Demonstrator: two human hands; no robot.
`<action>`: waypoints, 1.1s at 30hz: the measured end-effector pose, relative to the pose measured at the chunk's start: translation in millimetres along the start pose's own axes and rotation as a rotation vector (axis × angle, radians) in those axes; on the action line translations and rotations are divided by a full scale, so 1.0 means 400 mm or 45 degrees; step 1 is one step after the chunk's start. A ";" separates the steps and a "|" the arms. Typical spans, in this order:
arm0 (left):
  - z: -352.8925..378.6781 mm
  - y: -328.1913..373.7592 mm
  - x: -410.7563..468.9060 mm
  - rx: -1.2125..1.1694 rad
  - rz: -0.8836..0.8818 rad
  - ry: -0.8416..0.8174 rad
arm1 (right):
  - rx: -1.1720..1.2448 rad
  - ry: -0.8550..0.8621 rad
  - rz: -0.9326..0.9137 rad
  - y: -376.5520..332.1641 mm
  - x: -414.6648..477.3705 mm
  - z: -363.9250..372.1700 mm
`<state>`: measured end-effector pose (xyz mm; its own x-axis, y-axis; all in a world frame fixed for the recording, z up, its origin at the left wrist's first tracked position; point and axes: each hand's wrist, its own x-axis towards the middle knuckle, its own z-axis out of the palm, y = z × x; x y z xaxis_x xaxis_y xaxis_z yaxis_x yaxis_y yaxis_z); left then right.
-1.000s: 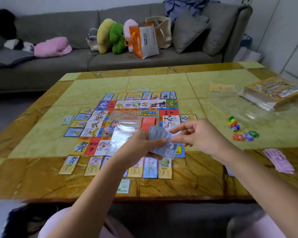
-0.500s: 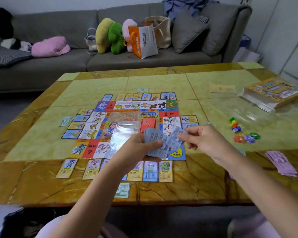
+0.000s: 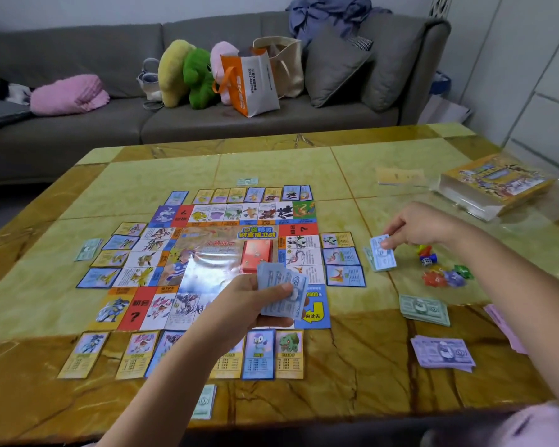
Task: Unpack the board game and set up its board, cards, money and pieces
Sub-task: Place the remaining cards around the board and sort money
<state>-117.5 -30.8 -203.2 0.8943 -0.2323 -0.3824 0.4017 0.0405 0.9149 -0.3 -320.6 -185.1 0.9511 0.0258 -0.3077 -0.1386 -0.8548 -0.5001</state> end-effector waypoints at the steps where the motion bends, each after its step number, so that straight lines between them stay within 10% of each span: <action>1: 0.002 0.000 0.007 0.004 -0.004 -0.005 | 0.001 -0.018 0.013 0.001 0.011 0.001; 28: -0.010 0.010 0.046 -0.378 -0.047 0.083 | -0.087 0.144 0.059 0.003 0.042 0.056; 33: -0.020 0.022 0.043 -0.559 0.076 0.157 | 0.486 0.246 -0.218 -0.136 -0.085 0.091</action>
<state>-97.2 -26.5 -202.8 0.9247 -0.1006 -0.3672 0.3701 0.4641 0.8047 -35.1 -256.0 -177.0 0.9982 0.0220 -0.0563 -0.0323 -0.5934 -0.8043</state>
